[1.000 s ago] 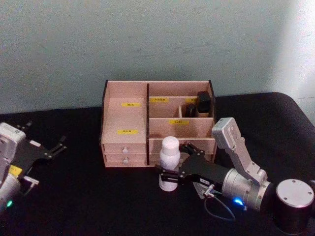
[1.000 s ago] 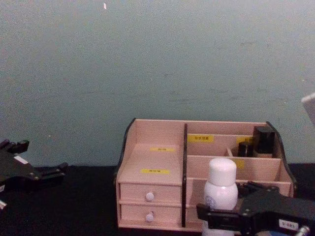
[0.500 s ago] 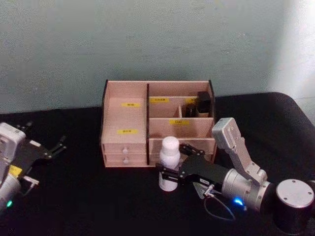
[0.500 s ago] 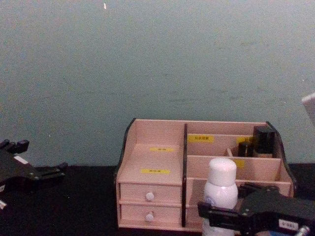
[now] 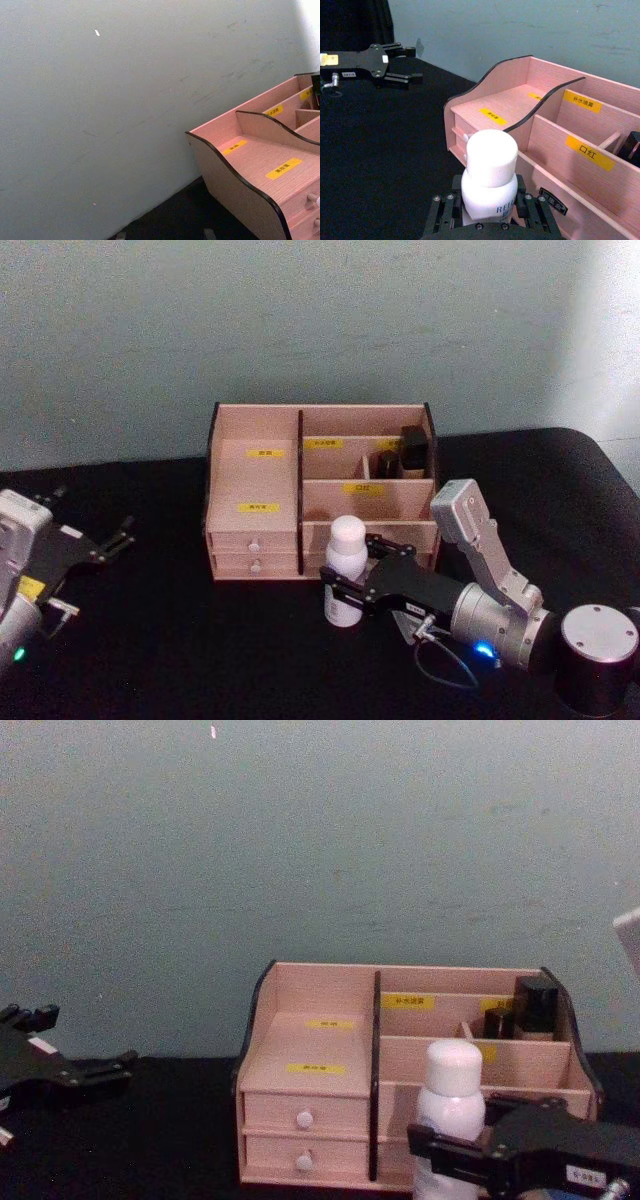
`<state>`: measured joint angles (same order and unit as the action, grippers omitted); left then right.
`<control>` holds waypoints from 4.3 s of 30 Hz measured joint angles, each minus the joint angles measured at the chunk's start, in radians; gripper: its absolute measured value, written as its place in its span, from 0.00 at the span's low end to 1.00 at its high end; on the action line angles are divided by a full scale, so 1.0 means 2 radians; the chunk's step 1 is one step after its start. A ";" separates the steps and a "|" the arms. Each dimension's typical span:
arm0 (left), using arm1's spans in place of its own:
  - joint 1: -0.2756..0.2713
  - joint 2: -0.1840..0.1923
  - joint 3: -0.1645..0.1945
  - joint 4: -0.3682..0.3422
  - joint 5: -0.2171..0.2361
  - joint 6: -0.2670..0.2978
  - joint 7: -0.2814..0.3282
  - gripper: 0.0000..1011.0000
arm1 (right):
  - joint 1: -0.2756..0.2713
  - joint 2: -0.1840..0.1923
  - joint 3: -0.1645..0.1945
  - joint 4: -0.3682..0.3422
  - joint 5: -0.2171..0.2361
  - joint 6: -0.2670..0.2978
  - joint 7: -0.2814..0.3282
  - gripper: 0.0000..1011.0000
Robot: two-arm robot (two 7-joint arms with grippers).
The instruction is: Pick up the facial cleanser and watermelon frost from the table and place them into the tiered storage box.
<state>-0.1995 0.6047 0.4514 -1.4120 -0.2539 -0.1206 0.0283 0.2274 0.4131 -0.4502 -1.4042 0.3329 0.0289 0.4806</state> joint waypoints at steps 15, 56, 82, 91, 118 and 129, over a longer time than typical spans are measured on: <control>0.000 0.000 0.000 0.000 0.000 0.000 0.000 0.99 | -0.003 0.010 0.007 -0.019 0.007 -0.013 0.015 0.59; 0.000 0.000 0.000 0.000 0.000 0.000 0.000 0.99 | 0.117 -0.075 0.044 0.060 -0.021 -0.001 -0.071 0.59; 0.000 0.000 0.000 0.000 0.000 0.000 0.000 0.99 | 0.144 -0.101 0.045 0.129 -0.053 -0.009 -0.067 0.59; 0.000 0.000 0.000 0.000 0.000 0.000 0.000 0.99 | 0.147 -0.104 0.043 0.141 -0.063 0.006 -0.067 0.59; 0.000 0.000 0.000 0.000 0.000 0.000 0.000 0.99 | 0.148 -0.105 0.042 0.147 -0.070 0.017 -0.064 0.59; 0.000 0.000 0.000 0.000 0.000 0.000 0.000 0.99 | 0.148 -0.105 0.042 0.147 -0.070 0.016 -0.064 0.85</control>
<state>-0.1995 0.6047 0.4514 -1.4120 -0.2539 -0.1205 0.0283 0.5225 0.2027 -0.3655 -1.1104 0.1933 0.0613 0.3518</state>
